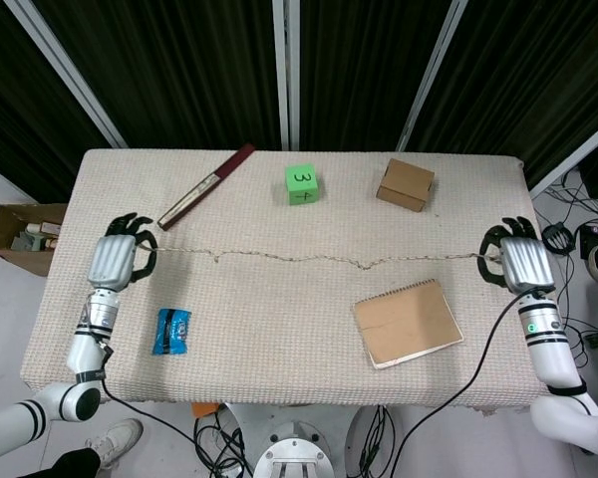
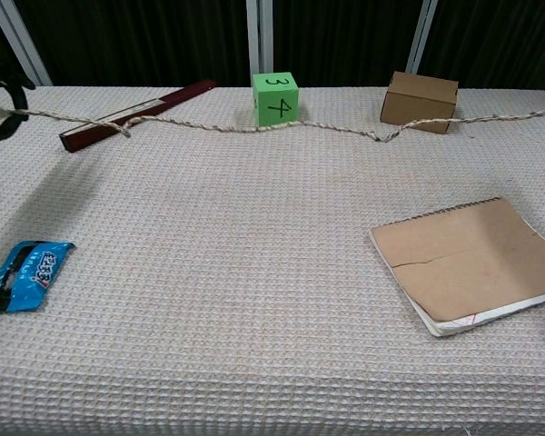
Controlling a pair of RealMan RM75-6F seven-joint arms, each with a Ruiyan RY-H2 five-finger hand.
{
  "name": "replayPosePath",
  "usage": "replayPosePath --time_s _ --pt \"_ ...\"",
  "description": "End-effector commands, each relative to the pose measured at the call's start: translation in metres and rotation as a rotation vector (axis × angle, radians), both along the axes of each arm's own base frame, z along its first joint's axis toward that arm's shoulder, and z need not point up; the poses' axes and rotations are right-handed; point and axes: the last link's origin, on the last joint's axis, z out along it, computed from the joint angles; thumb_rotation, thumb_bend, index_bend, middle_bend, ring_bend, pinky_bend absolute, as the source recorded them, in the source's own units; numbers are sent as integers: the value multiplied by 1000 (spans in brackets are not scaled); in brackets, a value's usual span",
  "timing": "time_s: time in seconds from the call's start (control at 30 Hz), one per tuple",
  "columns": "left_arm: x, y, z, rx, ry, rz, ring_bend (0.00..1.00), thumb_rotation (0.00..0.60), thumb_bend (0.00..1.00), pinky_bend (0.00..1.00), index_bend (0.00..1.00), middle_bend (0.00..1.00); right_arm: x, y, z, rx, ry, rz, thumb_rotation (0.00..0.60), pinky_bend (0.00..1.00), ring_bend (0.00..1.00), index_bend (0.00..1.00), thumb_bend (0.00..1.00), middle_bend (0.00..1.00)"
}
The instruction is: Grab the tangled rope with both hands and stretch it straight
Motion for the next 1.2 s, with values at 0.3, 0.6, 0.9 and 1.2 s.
replayPosePath --time_s 0.3,0.6,0.9,1.2 --pt "-28 3 1 -8 13 76 106 600 576 134 607 229 -44 13 -3 -9 -23 -93 600 125 122 693 507 359" --pt "-33 23 -15 -45 29 113 106 600 576 134 607 230 -50 2 -25 24 -28 -106 600 124 122 694 507 358" --pt "-42 41 -23 -59 49 165 106 600 577 133 607 229 -55 -11 -44 28 -24 -124 600 125 122 693 507 357" --pt "-46 38 -27 -66 39 168 106 600 573 133 567 226 -58 -12 -49 28 -30 -132 600 125 122 688 506 353"
